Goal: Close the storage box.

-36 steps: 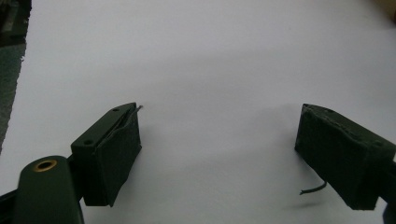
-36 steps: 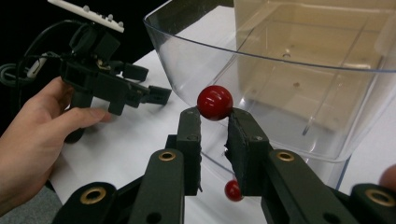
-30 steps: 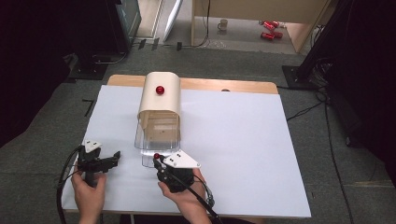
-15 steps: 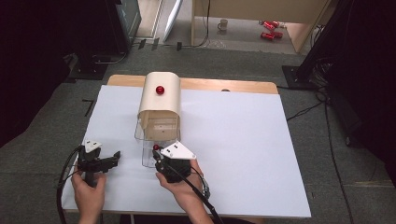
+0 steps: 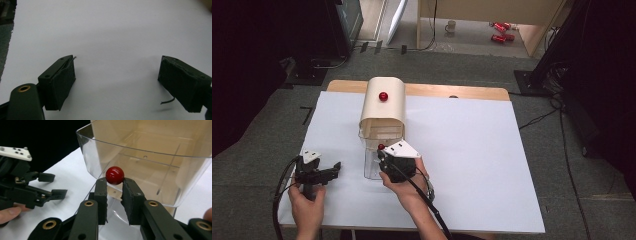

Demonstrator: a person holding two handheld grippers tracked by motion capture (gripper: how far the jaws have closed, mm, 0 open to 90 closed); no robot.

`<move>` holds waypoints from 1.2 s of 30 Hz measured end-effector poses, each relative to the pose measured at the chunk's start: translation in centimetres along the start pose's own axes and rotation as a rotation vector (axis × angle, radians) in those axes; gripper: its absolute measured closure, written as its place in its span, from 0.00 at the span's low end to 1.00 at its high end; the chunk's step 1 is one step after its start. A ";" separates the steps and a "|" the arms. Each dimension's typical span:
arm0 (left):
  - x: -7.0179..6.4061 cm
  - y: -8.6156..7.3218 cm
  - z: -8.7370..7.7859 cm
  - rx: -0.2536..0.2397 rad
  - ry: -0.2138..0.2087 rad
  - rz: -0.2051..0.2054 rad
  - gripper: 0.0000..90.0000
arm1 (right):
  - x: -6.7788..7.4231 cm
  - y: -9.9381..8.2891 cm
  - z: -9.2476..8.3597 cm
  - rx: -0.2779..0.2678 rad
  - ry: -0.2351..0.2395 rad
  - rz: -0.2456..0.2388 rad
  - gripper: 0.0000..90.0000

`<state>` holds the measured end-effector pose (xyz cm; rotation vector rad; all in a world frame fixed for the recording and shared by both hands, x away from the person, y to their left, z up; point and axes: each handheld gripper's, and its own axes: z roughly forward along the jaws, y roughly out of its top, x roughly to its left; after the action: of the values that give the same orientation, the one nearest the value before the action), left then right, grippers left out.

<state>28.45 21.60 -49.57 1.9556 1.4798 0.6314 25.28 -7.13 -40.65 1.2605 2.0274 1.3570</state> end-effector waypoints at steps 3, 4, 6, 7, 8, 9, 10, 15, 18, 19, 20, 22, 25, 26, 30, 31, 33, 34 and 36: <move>0.0 0.0 0.0 0.002 -0.001 0.000 0.16 | -0.2 0.1 0.2 -0.002 -0.004 0.005 0.84; 0.0 0.0 0.0 0.002 -0.001 0.000 0.16 | -0.4 0.3 0.4 -0.001 -0.009 0.011 0.84; 0.0 0.0 0.0 0.002 -0.001 0.000 0.16 | -0.5 0.3 0.5 -0.001 -0.012 0.010 0.84; 0.0 0.0 0.0 0.002 -0.001 0.000 0.16 | -0.6 0.4 0.7 0.002 -0.016 0.010 0.84; 0.0 0.0 0.0 0.002 -0.001 0.000 0.16 | -0.7 0.4 0.8 0.001 -0.019 0.012 0.84; 0.0 0.0 0.0 0.002 -0.001 0.000 0.16 | -0.7 0.4 0.8 0.001 -0.019 0.012 0.84; 0.0 0.0 0.0 0.002 -0.001 0.000 0.16 | -0.7 0.4 0.9 0.002 -0.020 0.014 0.84; 0.0 0.0 0.0 0.002 -0.001 0.000 0.16 | -0.9 0.6 1.2 -0.001 -0.022 0.018 0.84; 0.0 0.0 0.0 0.002 -0.001 0.000 0.16 | -1.0 0.7 1.4 0.000 -0.025 0.018 0.84; 0.0 0.0 0.0 0.001 -0.001 0.000 0.16 | -1.0 0.7 1.4 0.000 -0.025 0.018 0.84; 0.0 0.0 0.0 0.002 -0.001 0.000 0.16 | -1.0 0.8 1.5 0.001 -0.025 0.019 0.84; 0.0 0.0 0.0 0.001 0.000 0.000 0.16 | -1.1 0.8 1.6 0.000 -0.027 0.018 0.84; 0.0 0.0 0.0 0.001 -0.001 0.000 0.16 | -1.2 0.9 1.8 0.001 -0.028 0.019 0.84; 0.0 0.0 0.0 0.002 -0.001 0.000 0.16 | -1.2 0.9 1.8 0.001 -0.029 0.019 0.84; 0.0 0.0 0.0 0.002 -0.001 0.000 0.16 | -1.3 1.0 2.0 0.004 -0.026 0.013 0.84; 0.0 0.0 0.0 0.002 -0.001 0.000 0.16 | -1.3 1.0 2.0 0.004 -0.026 0.013 0.84; 0.0 0.0 0.0 0.002 -0.001 0.000 0.16 | -1.4 1.0 2.0 0.004 -0.027 0.013 0.84; 0.0 0.0 0.0 0.002 -0.001 0.000 0.16 | -1.3 0.9 1.9 0.007 -0.027 0.017 0.81; 0.0 0.0 0.0 0.002 -0.001 0.000 0.16 | -1.3 0.9 1.9 0.011 -0.021 0.019 0.76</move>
<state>28.45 21.61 -49.56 1.9567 1.4805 0.6293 27.76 -7.15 -40.88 1.2961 2.0164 1.3377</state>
